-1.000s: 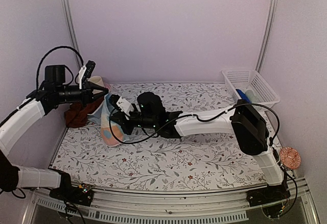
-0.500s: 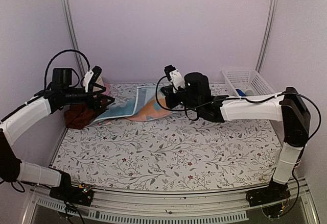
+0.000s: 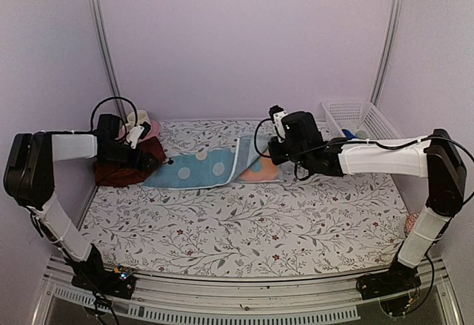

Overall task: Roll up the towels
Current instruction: Put down the towel at the center of the board.

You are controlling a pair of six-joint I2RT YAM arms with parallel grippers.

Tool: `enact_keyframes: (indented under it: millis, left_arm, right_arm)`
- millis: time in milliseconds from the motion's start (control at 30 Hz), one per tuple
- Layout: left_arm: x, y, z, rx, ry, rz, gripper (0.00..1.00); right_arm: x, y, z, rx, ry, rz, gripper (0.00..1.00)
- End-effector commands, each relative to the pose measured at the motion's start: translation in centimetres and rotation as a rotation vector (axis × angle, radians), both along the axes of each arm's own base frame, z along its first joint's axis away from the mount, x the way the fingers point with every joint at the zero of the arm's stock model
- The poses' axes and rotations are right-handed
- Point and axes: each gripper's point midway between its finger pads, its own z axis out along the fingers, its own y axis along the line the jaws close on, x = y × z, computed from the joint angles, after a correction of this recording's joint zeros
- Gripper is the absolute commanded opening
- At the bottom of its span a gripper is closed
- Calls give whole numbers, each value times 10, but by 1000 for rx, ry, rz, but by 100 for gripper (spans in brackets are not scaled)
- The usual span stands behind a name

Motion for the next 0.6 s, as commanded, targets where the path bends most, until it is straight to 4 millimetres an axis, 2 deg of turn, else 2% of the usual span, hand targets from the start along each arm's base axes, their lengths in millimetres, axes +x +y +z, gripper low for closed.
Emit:
enact_keyframes:
  millis: [0,133,167,200,267,367,467,567]
  left_arm:
    - [-6,0,-5,78,-62,-94,94]
    - [-8,6,-24,149,-51,-86,97]
    - [-5,12,-32,191,-47,-60,97]
    - [5,24,-47,259,-24,17,96]
    - [10,29,-52,266,0,45,92]
    - [3,12,-38,194,-51,-36,92]
    - [-16,-19,-18,161,-131,-202,97]
    - [-35,-38,-12,201,-193,-353,97]
  right_arm:
    - [11,-68,-14,-55,66,-210,2]
    - [18,-102,-29,-67,116,-291,2]
    - [19,-108,-30,-64,120,-302,2]
    - [22,-117,-33,-63,128,-325,3]
    - [25,-123,-36,-80,137,-339,6]
    - [27,-127,-45,-121,158,-349,17]
    - [29,-129,-53,-158,176,-350,35]
    - [29,-130,-57,-171,187,-347,57]
